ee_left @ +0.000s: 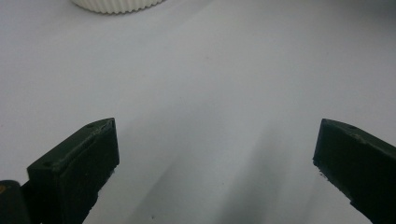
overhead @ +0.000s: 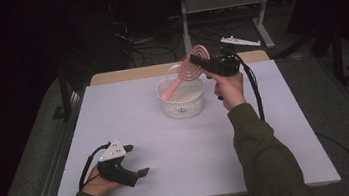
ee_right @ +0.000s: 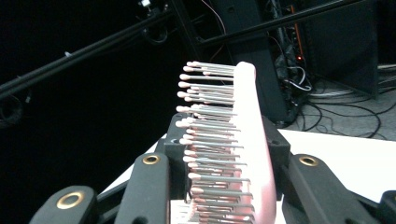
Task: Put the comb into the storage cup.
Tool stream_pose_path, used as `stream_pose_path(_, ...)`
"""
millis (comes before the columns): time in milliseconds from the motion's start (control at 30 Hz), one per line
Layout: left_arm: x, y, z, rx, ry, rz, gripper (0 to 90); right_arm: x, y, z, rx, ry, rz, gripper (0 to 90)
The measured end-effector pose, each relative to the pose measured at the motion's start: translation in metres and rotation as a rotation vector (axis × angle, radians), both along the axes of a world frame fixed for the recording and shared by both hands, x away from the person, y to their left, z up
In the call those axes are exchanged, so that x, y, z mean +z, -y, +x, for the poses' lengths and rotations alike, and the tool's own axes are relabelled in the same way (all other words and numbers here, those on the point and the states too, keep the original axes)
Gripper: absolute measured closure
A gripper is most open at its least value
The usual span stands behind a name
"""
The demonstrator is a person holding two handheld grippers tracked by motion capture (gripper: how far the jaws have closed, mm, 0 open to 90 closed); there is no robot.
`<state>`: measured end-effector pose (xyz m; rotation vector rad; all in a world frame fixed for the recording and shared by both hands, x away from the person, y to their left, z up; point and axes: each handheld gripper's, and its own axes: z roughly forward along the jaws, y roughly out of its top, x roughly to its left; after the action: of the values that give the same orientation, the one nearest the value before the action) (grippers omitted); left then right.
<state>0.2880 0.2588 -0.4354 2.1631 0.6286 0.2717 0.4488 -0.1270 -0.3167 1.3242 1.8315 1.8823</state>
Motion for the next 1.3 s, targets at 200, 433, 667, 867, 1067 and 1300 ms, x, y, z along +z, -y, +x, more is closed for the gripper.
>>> stream_pose_path(200, 0.000, 0.000, 0.000, 0.000, -0.002, -0.002, 0.1, -0.008, -0.004, 0.002, -0.017, -0.004, -0.025, 62.9)
stream_pose_path(433, -0.001, 0.001, 0.000, -0.004, -0.004, -0.002, 0.1, -0.024, -0.006, 0.004, -0.033, -0.030, -0.026, 62.9)
stream_pose_path(667, -0.001, 0.001, 0.000, -0.006, -0.006, 0.000, 0.1, -0.033, -0.011, 0.005, -0.033, -0.037, -0.032, 62.9)
stream_pose_path(867, -0.001, 0.001, 0.000, -0.008, -0.011, 0.005, 0.1, -0.040, -0.013, 0.005, -0.032, -0.053, -0.037, 62.9)
stream_pose_path(1067, -0.002, 0.001, 0.000, -0.010, -0.015, 0.004, 0.1, -0.044, -0.013, 0.006, -0.034, -0.062, -0.048, 62.9)
stream_pose_path(1300, -0.002, 0.002, 0.000, -0.015, -0.016, 0.010, 0.1, -0.047, -0.015, 0.006, -0.031, -0.070, -0.056, 62.8)
